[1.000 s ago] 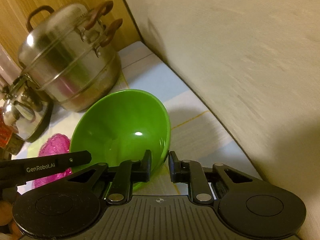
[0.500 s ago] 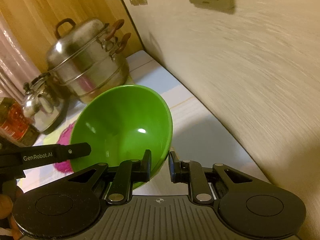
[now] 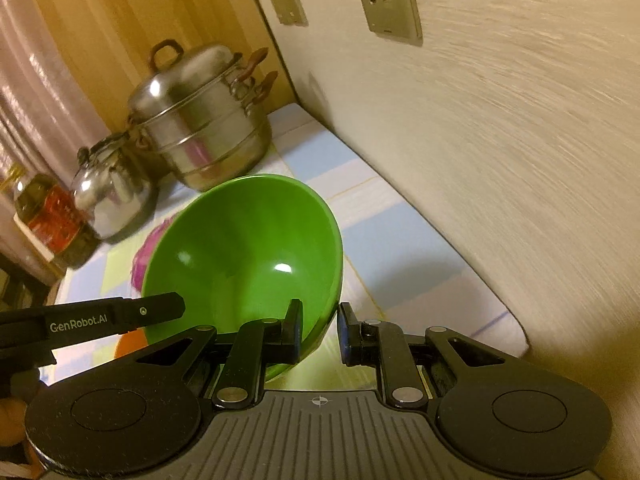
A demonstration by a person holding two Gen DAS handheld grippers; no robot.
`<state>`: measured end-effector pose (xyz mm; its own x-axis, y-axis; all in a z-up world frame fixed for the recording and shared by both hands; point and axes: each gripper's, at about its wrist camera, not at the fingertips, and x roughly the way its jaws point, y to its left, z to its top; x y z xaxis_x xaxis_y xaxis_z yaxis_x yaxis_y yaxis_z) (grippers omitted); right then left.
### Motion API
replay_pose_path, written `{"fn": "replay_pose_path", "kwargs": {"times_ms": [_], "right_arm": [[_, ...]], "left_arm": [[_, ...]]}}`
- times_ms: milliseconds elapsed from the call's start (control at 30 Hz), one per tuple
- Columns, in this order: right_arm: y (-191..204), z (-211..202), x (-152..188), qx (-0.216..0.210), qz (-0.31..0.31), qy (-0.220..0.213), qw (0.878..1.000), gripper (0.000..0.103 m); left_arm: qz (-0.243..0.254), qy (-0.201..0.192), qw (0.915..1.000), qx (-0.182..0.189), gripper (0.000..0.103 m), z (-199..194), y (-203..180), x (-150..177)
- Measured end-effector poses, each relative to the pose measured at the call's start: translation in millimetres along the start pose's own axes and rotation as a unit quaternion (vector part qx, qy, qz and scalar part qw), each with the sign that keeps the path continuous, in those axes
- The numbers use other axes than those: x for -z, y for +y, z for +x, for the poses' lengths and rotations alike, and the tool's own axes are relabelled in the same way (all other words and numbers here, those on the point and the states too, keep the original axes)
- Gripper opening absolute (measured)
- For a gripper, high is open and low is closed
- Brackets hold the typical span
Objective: Organize plates and bowls
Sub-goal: 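Lift the small green bowl and carry it over the orange bowl, then lower the small green bowl into the orange bowl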
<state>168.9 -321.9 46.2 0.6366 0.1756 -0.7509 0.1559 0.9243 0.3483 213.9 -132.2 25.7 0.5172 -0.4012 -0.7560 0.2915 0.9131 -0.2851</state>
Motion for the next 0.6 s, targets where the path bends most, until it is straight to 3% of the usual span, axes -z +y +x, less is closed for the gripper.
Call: {"fn": "replay_pose_path", "kwargs": {"times_ms": [300, 600], "right_arm": [[15.7, -32.4, 39.8, -0.011, -0.034, 0.001, 0.999, 0.018], [44.6, -37.0, 54.5, -0.039, -0.067, 0.010, 0.997, 0.018]], "left_arm": [[-0.025, -0.010, 0.9996, -0.010, 0.012, -41.0, 10.9, 46.2], [-0.059, -0.013, 0.9976, -0.033, 0.012, -69.7, 37.5, 76.4]]}}
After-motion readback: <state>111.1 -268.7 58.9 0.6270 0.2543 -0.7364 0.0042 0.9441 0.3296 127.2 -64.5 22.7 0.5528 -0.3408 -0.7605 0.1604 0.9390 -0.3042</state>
